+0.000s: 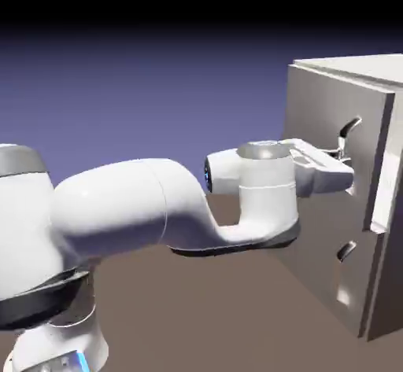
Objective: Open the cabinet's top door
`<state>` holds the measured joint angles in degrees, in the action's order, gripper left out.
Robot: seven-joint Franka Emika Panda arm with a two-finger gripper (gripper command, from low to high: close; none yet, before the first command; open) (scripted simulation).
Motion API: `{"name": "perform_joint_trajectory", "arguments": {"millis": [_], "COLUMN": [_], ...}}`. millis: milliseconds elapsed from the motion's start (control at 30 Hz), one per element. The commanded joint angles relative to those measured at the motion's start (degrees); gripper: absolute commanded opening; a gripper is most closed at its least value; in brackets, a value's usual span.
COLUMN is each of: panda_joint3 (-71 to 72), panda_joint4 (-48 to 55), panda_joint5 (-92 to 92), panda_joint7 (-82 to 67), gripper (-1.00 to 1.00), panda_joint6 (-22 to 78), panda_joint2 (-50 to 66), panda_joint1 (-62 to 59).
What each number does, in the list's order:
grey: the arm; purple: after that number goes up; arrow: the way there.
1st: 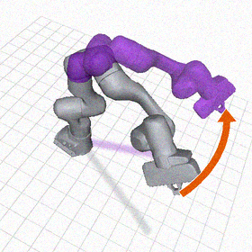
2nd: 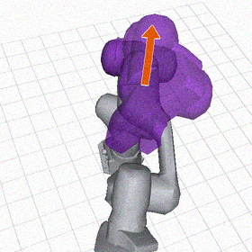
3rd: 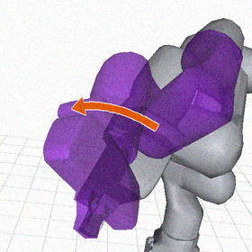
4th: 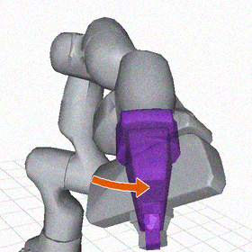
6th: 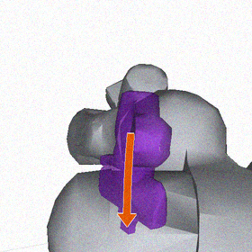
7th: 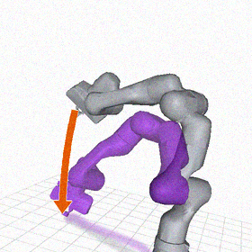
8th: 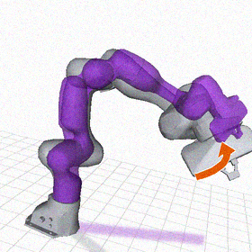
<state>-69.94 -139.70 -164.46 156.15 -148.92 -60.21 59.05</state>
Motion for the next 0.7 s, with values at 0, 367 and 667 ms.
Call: {"name": "perform_joint_trajectory", "arguments": {"millis": [0, 367, 667], "panda_joint3": [1.4, 20.9, 38.8], "panda_joint4": [-1.2, -14.4, -25.5], "panda_joint5": [0.2, 12.0, 32.6], "panda_joint7": [1.9, 9.9, 5.2], "gripper": [-1.00, -1.00, -1.00], "panda_joint6": [0.9, 11.4, 27.1], "panda_joint2": [1.6, 9.5, 5.4], "panda_joint1": [-1.8, -20.8, -27.7]}}
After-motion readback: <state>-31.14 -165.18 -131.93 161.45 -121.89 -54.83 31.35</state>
